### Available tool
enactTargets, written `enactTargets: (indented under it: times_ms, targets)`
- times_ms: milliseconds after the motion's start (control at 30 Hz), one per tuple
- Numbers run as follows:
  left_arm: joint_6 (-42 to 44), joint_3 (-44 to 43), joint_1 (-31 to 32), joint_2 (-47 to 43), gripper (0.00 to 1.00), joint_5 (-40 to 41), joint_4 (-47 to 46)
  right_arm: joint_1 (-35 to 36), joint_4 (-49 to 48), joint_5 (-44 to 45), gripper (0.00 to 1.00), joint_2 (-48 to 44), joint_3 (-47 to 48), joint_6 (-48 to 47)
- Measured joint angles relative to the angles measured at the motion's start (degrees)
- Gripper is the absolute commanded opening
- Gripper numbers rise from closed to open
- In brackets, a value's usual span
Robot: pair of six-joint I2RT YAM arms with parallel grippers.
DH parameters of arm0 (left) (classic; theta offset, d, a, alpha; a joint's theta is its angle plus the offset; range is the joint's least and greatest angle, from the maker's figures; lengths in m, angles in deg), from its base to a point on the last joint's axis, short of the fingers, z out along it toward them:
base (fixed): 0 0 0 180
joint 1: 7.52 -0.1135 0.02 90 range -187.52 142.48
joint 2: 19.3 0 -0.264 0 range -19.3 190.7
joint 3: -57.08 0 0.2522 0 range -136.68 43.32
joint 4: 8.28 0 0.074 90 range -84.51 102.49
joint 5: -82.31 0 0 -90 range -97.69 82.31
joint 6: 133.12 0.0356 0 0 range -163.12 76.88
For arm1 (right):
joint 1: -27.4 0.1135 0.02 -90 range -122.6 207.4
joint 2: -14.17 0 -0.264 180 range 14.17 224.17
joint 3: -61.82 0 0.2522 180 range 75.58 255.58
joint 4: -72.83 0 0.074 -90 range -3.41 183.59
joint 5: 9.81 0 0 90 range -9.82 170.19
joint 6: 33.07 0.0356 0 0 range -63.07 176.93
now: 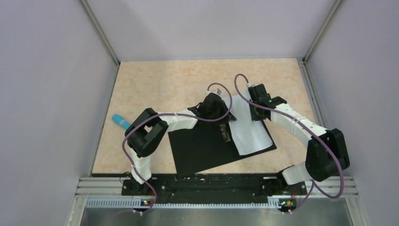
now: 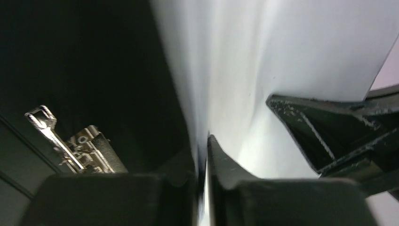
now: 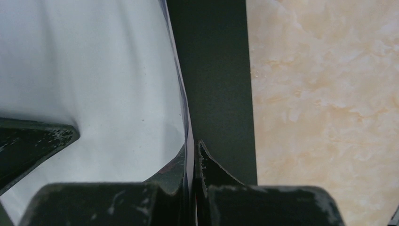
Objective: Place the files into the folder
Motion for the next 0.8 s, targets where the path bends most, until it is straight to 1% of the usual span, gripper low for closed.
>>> enactTargets:
  times_ms: [67, 133, 167, 233, 400, 433, 467, 500, 533, 567, 700, 800]
  targets:
    - [0.74, -0.61, 0.00, 0.02, 0.39, 0.02, 0.52, 0.00, -1.66, 1.16, 0.00, 0.00, -1.11, -0.44]
    - [1.88, -0.83, 0.00, 0.02, 0.50, 0.26, 1.38, -0.02, -3.45, 1.81, 0.00, 0.02, -2.25, -0.96]
    - [2.71, -0.83, -0.04, 0.00, 0.53, 0.42, 1.99, -0.07, -4.50, 1.99, 0.00, 0.07, -2.86, -1.33]
    - [4.31, -0.83, -0.04, -0.04, 0.56, 0.90, 3.65, -0.09, -6.27, 2.01, 0.00, 0.15, -4.13, -1.81]
    - [8.37, 0.28, -0.46, -2.62, 0.57, 3.63, 8.85, -0.11, -9.05, 1.62, 0.00, 1.64, -5.18, -2.38]
    - [8.98, 0.87, -0.66, -3.58, 0.57, 4.31, 9.73, -0.11, -9.62, 1.38, 0.00, 2.01, -5.18, -2.36]
    - [9.53, 1.66, -0.98, -4.87, 0.55, 5.09, 10.75, -0.11, -10.23, 0.98, 0.00, 2.43, -5.18, -2.34]
    - [10.14, 2.47, -1.44, -6.16, 0.51, 6.12, 11.74, -0.11, -10.73, 0.63, 0.00, 2.86, -5.18, -2.32]
    - [10.60, 3.23, -2.01, -7.37, 0.44, 7.19, 12.76, -0.11, -11.21, 0.33, 0.00, 3.30, -5.18, -2.27]
    - [11.13, 3.85, -2.69, -8.44, 0.40, 8.39, 14.05, -0.11, -11.74, -0.07, 0.00, 3.87, -5.20, -2.23]
    - [12.98, 4.46, -4.70, -9.68, 0.27, 12.41, 18.43, -0.13, -13.09, -1.38, 0.00, 5.42, -6.12, -1.36]
    - [13.88, 4.33, -5.11, -9.25, 0.17, 13.29, 20.90, -0.22, -13.53, -2.21, 0.00, 6.10, -6.67, -0.74]
